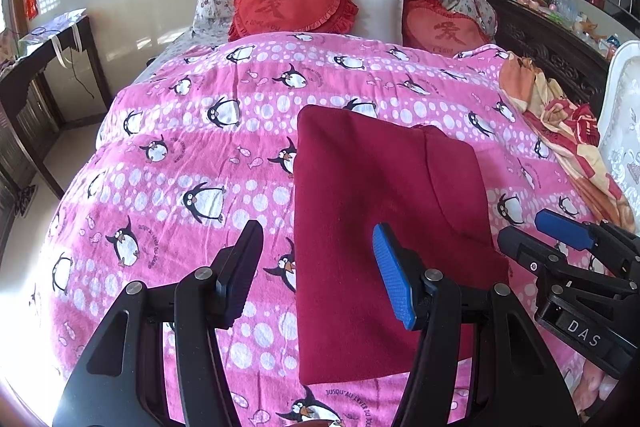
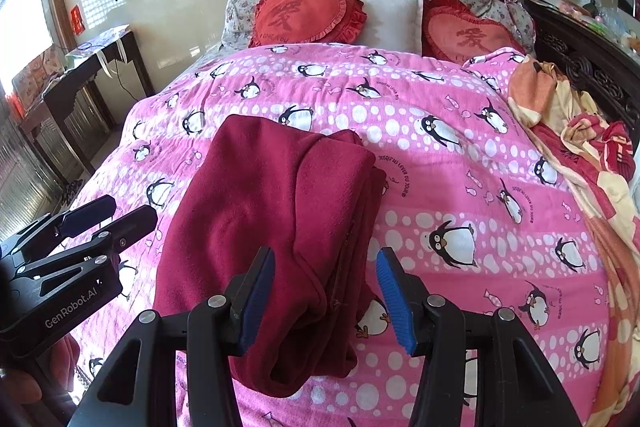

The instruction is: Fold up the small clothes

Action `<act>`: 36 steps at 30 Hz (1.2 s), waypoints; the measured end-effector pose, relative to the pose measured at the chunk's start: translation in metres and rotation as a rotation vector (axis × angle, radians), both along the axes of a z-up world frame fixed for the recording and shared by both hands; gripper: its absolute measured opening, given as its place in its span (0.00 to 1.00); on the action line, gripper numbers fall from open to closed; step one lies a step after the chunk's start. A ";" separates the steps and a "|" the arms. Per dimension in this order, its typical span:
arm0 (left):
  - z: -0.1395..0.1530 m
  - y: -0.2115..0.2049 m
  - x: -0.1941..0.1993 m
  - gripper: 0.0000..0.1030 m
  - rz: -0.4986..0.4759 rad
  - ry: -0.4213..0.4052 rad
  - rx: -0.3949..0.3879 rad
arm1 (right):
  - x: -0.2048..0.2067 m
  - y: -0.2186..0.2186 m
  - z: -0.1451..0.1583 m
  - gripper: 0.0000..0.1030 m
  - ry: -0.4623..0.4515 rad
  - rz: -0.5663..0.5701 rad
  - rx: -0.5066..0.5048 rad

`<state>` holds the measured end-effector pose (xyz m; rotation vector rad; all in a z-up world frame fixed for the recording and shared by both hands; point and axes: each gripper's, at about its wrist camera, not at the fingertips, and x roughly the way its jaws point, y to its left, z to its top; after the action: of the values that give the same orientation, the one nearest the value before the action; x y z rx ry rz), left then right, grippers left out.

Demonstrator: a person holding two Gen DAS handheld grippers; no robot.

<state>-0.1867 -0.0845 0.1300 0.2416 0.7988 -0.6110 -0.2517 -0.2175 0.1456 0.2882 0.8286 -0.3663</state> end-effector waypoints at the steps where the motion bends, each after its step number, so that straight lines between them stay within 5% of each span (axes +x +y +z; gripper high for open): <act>1: 0.000 0.000 0.000 0.56 0.000 -0.001 0.000 | 0.000 0.000 0.000 0.49 0.001 0.003 -0.001; 36: -0.008 0.000 0.005 0.56 -0.007 0.013 0.012 | 0.009 0.001 -0.012 0.49 0.039 0.011 0.018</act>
<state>-0.1821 -0.0841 0.1220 0.2516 0.8149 -0.6154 -0.2425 -0.2163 0.1341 0.2944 0.8716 -0.3549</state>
